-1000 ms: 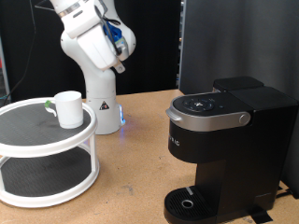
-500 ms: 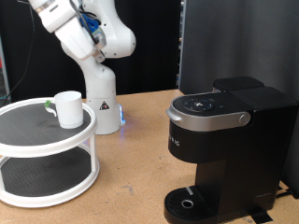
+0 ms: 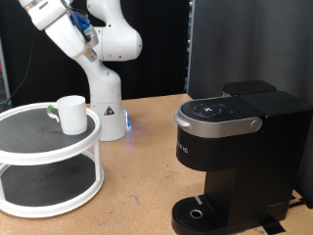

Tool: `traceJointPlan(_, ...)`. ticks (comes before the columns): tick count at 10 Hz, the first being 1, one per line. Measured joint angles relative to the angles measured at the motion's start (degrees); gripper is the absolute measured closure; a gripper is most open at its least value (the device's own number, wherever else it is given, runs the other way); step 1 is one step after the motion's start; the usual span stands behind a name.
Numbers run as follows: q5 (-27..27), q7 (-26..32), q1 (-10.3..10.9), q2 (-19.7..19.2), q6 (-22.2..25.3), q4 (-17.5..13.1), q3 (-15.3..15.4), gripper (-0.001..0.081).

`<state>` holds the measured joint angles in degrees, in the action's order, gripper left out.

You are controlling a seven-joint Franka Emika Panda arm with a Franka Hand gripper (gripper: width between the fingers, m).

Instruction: Make a cup of coffee with the keurig machine

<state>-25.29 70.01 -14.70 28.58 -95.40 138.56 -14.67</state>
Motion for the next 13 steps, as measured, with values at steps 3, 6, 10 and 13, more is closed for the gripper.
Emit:
traceJointPlan(3,1.46,7.79,-0.74,0.51,6.72,-0.03,-4.87,0.0802)
traceJointPlan(6,4.81,13.67,-2.73,1.73,10.57,-0.15,-9.63,0.0802)
traceJointPlan(10,5.42,11.71,-6.43,2.43,9.64,0.01,-11.82,0.0802)
traceJointPlan(13,8.96,11.45,-7.69,2.31,9.65,0.09,-11.89,0.0802)
